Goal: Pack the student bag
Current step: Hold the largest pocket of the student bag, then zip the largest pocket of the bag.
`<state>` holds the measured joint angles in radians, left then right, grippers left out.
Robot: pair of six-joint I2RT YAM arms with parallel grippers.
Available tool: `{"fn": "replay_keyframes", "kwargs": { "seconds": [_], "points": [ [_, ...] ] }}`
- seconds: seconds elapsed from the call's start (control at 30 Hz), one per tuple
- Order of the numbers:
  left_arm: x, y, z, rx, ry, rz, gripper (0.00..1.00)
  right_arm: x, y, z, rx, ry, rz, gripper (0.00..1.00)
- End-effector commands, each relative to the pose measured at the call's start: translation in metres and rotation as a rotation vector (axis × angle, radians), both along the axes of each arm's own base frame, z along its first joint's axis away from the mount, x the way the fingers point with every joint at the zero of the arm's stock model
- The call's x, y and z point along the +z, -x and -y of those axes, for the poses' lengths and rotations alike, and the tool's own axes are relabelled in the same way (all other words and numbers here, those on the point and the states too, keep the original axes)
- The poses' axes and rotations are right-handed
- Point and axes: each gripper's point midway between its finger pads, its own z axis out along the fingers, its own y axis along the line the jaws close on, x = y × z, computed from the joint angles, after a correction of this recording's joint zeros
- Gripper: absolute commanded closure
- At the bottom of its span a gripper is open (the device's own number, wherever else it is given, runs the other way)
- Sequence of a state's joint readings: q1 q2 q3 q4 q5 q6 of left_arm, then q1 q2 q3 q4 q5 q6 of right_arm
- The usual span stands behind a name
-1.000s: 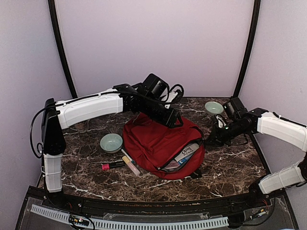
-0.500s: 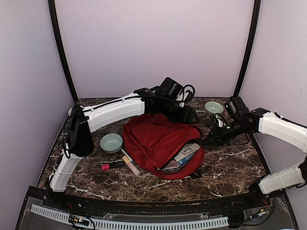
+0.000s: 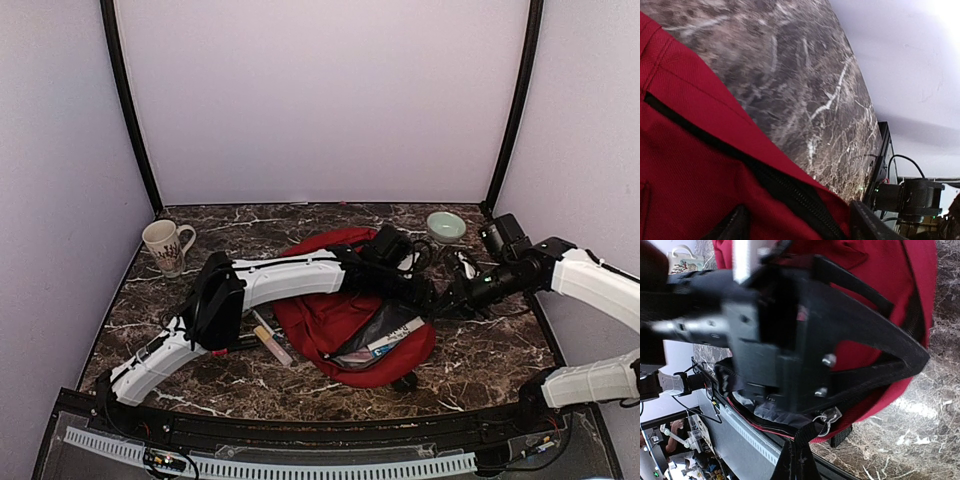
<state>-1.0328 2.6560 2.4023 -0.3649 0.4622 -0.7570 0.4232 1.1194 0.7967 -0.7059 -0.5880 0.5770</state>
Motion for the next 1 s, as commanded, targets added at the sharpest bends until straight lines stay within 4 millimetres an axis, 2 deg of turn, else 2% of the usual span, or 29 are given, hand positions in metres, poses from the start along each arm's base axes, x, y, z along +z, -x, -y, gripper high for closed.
{"fn": "replay_keyframes", "kwargs": {
  "seconds": [0.0, 0.07, 0.13, 0.2, 0.47, 0.63, 0.97],
  "points": [
    [0.000, 0.016, 0.023, -0.034, 0.088, -0.038, 0.48, 0.016, 0.016, -0.004, 0.042, -0.072, 0.001, 1.00],
    [-0.001, 0.013, 0.025, -0.023, 0.093, -0.025, 0.72, 0.021, 0.019, -0.005, 0.046, -0.087, 0.006, 1.00],
    [0.001, 0.010, 0.026, -0.012, 0.099, -0.008, 0.91, 0.024, 0.022, -0.005, 0.051, -0.096, 0.008, 1.00],
    [0.007, 0.007, 0.027, -0.005, 0.114, 0.006, 1.00, 0.024, 0.025, -0.004, 0.050, -0.100, 0.003, 1.00],
    [0.018, 0.002, 0.026, 0.030, 0.121, 0.011, 1.00, 0.024, 0.032, -0.003, 0.015, -0.120, -0.009, 1.00],
    [0.026, -0.001, 0.026, 0.039, 0.132, 0.016, 1.00, 0.017, 0.039, -0.005, -0.015, -0.131, -0.038, 1.00],
    [0.030, -0.003, 0.024, 0.052, 0.131, 0.013, 1.00, 0.028, 0.047, -0.037, -0.016, -0.205, -0.038, 1.00]
  ]
}}
